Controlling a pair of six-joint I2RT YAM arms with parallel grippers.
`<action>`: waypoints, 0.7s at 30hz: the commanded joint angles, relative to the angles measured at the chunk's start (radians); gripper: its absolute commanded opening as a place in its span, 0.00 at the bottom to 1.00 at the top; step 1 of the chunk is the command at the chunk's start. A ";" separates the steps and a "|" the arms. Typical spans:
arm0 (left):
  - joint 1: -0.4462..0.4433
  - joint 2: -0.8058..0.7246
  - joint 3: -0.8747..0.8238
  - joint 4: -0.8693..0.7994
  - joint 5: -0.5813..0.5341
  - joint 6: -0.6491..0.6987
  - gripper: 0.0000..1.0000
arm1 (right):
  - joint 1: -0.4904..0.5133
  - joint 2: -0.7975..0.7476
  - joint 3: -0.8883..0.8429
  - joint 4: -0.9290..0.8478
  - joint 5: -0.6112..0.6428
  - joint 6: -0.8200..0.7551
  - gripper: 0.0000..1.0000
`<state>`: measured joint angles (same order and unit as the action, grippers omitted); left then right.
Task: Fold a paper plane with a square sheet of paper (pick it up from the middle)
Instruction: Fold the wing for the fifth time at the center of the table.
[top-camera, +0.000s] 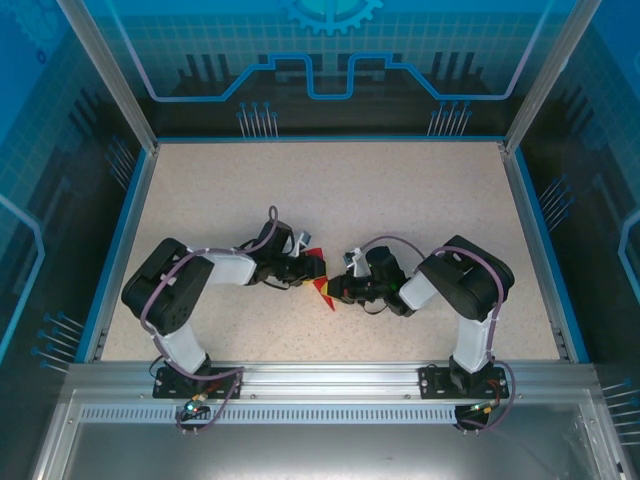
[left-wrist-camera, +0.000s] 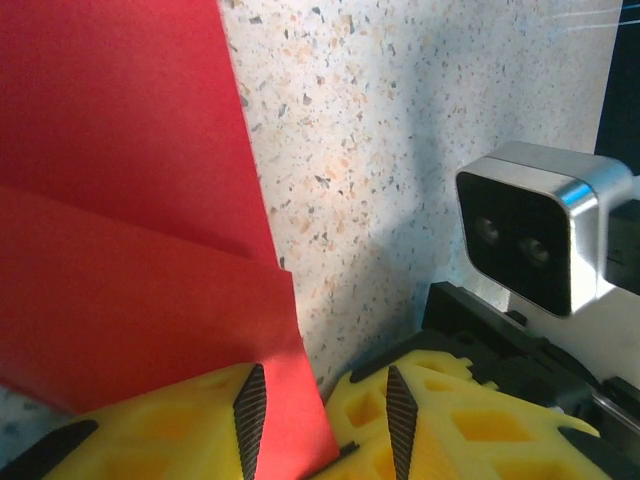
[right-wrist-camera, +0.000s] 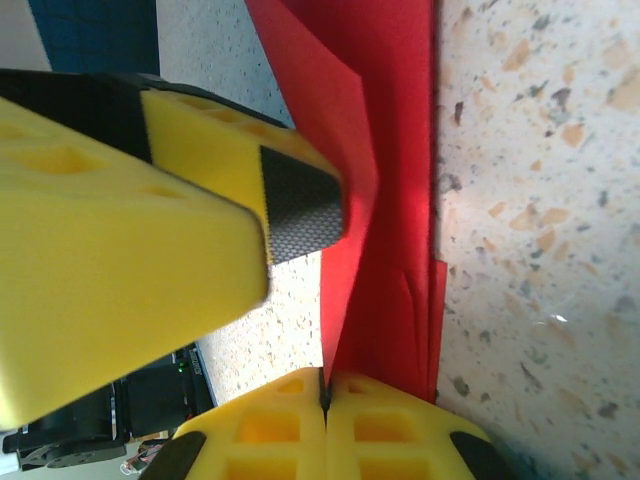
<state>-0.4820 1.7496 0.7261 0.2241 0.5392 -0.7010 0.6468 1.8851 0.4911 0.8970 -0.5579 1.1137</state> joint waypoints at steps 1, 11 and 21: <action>-0.002 0.037 0.023 0.000 -0.024 0.033 0.41 | -0.008 0.026 0.003 -0.084 0.039 -0.002 0.04; -0.003 0.060 0.013 -0.046 -0.041 0.054 0.40 | 0.017 -0.108 0.024 -0.362 0.132 -0.065 0.09; -0.002 0.074 0.021 -0.067 -0.037 0.064 0.39 | 0.062 -0.160 0.065 -0.575 0.225 -0.100 0.05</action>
<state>-0.4839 1.7748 0.7452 0.2157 0.5480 -0.6773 0.6945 1.7367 0.5709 0.4740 -0.3763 1.0283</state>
